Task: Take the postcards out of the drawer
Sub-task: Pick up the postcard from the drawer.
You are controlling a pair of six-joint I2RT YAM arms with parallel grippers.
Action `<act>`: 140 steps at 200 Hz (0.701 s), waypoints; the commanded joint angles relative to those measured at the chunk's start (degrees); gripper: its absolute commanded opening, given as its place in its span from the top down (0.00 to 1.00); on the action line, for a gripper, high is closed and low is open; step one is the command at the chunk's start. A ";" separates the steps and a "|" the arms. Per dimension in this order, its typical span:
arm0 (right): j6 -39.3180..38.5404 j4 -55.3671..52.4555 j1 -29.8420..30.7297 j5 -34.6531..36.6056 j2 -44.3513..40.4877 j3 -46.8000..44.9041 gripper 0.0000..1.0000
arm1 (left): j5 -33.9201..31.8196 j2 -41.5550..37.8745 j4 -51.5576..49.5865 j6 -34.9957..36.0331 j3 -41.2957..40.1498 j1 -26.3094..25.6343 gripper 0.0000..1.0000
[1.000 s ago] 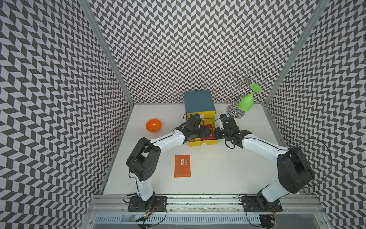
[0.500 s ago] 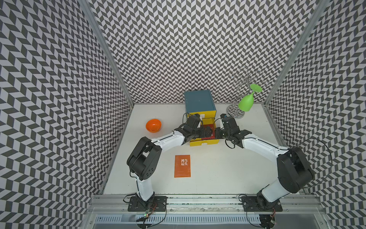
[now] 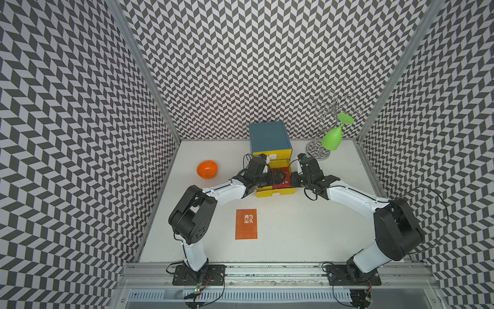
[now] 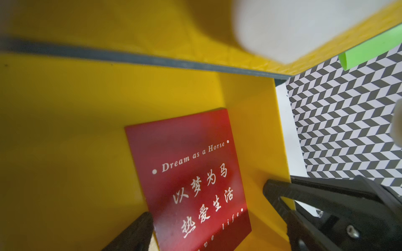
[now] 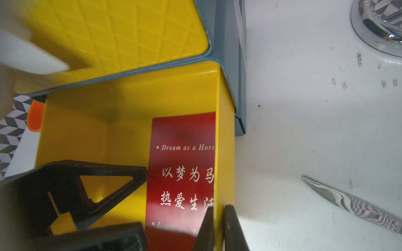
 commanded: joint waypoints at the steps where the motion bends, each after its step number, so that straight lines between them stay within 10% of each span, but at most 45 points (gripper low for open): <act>1: 0.99 4.16 0.89 -3.99 -1.02 -0.63 0.90 | 5.21 -1.10 5.51 -1.25 -1.21 -1.21 0.03; 140: 1.21 4.36 0.86 -3.99 -1.37 -1.09 0.90 | 7.57 -5.67 16.77 -7.87 -6.63 -0.38 0.03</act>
